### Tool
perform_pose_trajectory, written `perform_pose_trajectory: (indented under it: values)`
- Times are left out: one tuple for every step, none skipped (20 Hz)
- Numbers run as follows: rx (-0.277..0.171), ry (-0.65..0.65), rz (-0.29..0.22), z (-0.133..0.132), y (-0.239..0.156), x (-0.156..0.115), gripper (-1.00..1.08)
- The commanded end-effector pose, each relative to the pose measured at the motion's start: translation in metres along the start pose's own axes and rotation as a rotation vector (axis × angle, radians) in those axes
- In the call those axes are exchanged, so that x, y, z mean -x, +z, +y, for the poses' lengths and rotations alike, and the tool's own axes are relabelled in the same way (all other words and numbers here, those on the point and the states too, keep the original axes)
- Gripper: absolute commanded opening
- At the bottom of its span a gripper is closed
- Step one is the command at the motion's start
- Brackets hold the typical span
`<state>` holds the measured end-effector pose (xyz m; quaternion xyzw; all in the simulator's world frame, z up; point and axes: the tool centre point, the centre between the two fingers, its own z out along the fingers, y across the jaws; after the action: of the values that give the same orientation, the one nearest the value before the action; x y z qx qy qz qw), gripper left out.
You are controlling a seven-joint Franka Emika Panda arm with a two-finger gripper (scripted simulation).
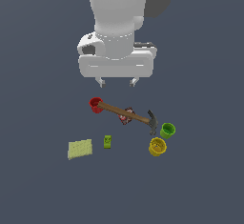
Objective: Pick up a designated object from a clutter of objects.
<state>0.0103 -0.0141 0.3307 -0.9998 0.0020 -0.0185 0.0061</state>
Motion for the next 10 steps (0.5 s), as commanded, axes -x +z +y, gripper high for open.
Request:
perform_pose_trajectory:
  values:
    - [0.0, 0.0, 0.0, 0.0, 0.0, 0.0, 1.0]
    - [0.001, 0.0, 0.0, 0.0, -0.0002, 0.0001, 1.0]
    - [0.002, -0.001, 0.0, -0.0001, -0.0007, 0.0004, 1.0]
    - [0.005, -0.003, -0.001, 0.0, -0.0017, 0.0008, 1.0]
    - [0.009, -0.005, -0.001, 0.0, -0.0029, 0.0015, 1.0]
    - [0.013, -0.008, -0.002, 0.0, -0.0045, 0.0023, 1.0]
    - [0.019, -0.011, -0.003, 0.0, -0.0064, 0.0032, 1.0]
    - [0.023, -0.013, -0.003, 0.0001, -0.0079, 0.004, 1.0]
    - [0.026, -0.015, -0.004, 0.0001, -0.009, 0.0046, 1.0]
    - [0.029, -0.016, -0.004, 0.0002, -0.0098, 0.005, 1.0]
